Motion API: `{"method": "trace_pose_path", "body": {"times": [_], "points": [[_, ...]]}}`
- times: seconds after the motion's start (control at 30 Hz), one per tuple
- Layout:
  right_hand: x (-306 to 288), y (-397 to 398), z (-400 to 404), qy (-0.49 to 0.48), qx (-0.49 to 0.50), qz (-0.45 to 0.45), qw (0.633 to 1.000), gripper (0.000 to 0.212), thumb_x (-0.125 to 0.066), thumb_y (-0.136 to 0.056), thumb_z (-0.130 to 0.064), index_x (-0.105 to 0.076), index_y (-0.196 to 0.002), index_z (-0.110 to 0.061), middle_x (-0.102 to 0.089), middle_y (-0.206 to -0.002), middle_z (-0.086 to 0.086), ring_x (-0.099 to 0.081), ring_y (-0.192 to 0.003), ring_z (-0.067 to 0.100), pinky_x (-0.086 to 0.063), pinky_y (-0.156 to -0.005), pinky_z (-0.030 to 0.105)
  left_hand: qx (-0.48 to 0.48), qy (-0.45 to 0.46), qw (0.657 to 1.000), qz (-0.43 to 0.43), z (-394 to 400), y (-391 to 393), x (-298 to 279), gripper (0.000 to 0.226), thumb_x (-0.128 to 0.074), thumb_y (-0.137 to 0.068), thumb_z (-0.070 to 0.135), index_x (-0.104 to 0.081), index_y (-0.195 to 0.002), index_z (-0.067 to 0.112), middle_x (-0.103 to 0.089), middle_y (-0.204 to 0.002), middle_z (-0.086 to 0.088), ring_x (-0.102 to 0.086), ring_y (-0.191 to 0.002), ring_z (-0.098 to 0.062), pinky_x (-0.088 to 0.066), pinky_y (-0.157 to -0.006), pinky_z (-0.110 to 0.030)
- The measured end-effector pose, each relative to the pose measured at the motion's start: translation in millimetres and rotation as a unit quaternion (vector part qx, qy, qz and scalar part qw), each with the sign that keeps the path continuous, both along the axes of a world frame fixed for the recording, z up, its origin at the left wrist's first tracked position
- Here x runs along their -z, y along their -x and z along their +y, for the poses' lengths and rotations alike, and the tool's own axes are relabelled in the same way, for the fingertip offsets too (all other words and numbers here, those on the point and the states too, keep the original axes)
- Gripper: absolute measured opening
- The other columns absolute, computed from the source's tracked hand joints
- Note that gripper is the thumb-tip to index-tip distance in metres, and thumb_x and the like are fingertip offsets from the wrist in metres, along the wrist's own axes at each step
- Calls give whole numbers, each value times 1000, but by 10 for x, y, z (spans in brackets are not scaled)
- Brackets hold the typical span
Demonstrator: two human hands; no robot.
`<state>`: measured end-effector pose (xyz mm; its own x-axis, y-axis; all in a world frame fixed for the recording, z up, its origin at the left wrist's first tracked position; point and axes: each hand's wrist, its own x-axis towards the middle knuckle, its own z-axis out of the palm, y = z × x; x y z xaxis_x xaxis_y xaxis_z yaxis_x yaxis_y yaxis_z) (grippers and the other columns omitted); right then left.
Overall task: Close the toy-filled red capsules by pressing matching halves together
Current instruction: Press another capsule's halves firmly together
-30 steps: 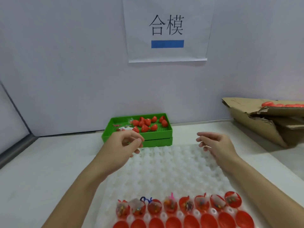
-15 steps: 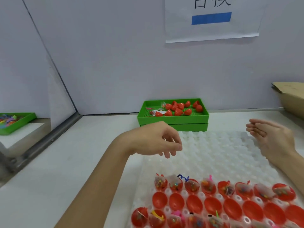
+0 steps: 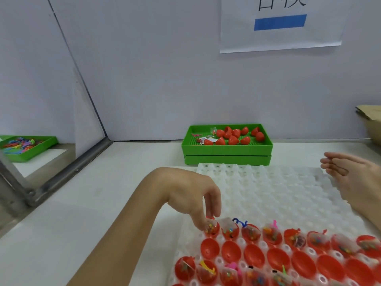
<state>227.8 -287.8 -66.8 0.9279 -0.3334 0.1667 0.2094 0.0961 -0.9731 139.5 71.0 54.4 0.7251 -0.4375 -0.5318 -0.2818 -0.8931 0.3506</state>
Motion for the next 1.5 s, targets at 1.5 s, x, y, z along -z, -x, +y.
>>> {"method": "trace_pose_path", "body": {"times": [1.5], "points": [[-727, 219, 677, 309, -197, -50, 929, 26, -60, -94, -2, -77, -95, -20, -75, -76, 4, -67, -67, 12, -50, -59, 17, -232, 288, 917, -150, -310, -367, 414, 20, -74, -78, 17, -58, -87, 10, -75, -71, 2, -74, -70, -8, -55, -74, -32]]}}
